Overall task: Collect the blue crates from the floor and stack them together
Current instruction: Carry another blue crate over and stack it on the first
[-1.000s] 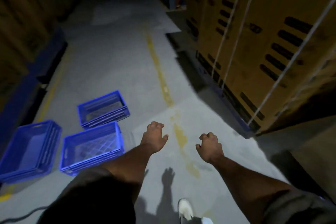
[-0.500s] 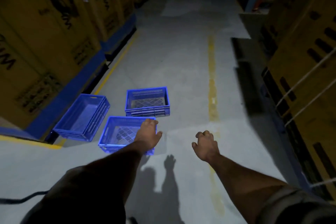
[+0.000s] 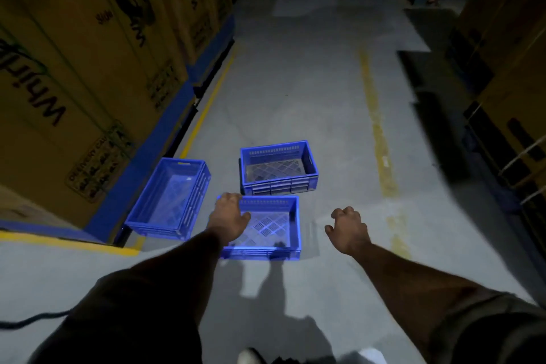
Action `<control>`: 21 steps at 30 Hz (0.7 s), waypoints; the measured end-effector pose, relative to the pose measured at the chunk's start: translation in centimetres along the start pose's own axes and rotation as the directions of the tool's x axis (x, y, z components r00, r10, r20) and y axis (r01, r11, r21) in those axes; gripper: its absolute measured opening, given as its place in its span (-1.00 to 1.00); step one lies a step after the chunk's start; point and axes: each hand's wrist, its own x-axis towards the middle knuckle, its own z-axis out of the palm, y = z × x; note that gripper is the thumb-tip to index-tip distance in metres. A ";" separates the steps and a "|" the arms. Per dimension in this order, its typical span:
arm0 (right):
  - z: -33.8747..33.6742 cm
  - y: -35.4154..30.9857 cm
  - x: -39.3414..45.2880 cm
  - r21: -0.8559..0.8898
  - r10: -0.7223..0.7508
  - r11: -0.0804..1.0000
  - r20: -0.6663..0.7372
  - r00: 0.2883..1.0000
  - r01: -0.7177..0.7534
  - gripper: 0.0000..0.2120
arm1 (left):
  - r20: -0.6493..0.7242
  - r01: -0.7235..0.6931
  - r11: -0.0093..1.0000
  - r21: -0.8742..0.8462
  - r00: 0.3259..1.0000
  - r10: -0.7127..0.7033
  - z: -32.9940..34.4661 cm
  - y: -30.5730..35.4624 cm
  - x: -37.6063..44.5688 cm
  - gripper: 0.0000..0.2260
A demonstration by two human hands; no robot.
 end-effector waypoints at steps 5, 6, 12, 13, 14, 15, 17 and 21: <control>1.8 -7.3 1.5 0.017 0.032 0.999 0.031 0.999 -0.033 -0.58 | 0.004 -0.010 1.000 -0.020 1.000 0.010 -4.6 -5.0 3.5 -0.49; 2.1 -8.5 2.0 0.017 0.039 0.999 0.034 0.999 -0.040 -0.58 | 0.006 -0.012 1.000 -0.020 1.000 0.012 -5.1 -5.8 4.3 -0.49; 4.6 -14.8 6.9 0.011 0.066 0.998 0.087 0.994 -0.067 -0.57 | 0.056 0.006 0.999 -0.054 0.998 -0.003 -7.6 -11.1 10.2 -0.47; 5.0 -15.7 8.1 0.014 0.074 0.997 0.092 0.993 -0.075 -0.56 | 0.079 -0.002 0.999 -0.049 0.997 0.006 -8.1 -11.9 11.5 -0.45; 5.4 -16.7 9.4 0.019 0.077 0.997 0.093 0.993 -0.079 -0.55 | 0.101 -0.010 0.999 -0.044 0.995 0.014 -8.7 -12.8 13.0 -0.43; 5.5 -17.4 10.3 0.024 0.077 0.997 0.093 0.993 -0.080 -0.55 | 0.122 -0.006 0.999 -0.042 0.993 0.011 -9.2 -13.4 14.0 -0.42; 6.1 -19.0 12.9 0.042 0.092 0.995 0.089 0.992 -0.096 -0.54 | 0.143 -0.014 0.999 -0.036 0.990 0.019 -10.0 -14.7 16.8 -0.31; 6.4 -22.1 16.7 0.103 0.165 0.979 0.099 0.981 -0.175 -0.55 | 0.215 -0.016 1.000 0.017 0.977 0.012 -11.3 -16.1 22.4 -0.33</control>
